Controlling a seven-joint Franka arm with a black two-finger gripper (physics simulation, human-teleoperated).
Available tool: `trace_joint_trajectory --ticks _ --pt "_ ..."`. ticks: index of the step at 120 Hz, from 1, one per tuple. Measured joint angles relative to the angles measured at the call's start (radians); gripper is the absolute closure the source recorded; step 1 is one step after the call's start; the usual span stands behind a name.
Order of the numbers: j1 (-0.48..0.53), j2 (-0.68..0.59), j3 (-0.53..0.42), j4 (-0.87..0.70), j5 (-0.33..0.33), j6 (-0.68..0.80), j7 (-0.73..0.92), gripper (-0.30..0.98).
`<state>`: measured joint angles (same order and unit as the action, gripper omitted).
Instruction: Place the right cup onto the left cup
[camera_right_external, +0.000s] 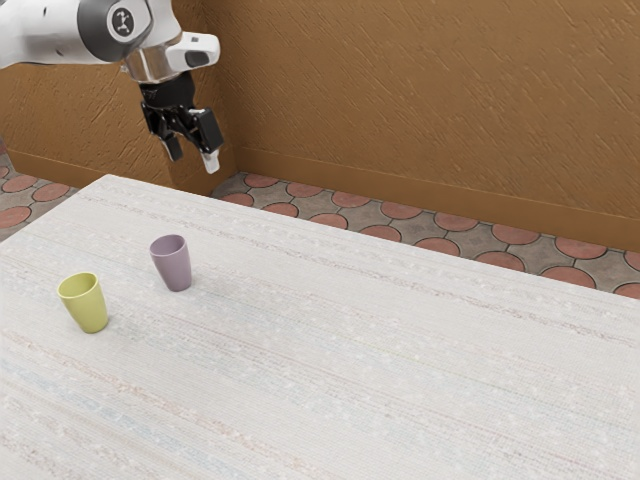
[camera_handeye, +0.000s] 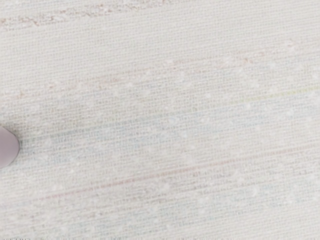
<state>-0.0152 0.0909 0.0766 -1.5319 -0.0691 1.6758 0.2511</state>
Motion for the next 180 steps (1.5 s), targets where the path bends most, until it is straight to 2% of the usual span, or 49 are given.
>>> trace_joint_trajectory --ticks 41,53,73,107,145,180 --pt "-0.001 0.003 0.008 -0.015 0.000 -0.007 0.001 0.00" --pt "-0.015 0.010 0.061 -0.039 -0.001 -0.010 0.002 0.00" --pt "0.016 0.050 0.115 -0.043 0.001 -0.010 0.006 0.00" --pt "0.042 0.227 0.166 0.052 -0.002 0.025 0.018 0.00" --pt "0.080 0.440 0.186 0.103 -0.082 0.206 0.069 0.00" --pt "0.086 0.516 0.185 0.105 -0.097 0.275 0.097 0.00"
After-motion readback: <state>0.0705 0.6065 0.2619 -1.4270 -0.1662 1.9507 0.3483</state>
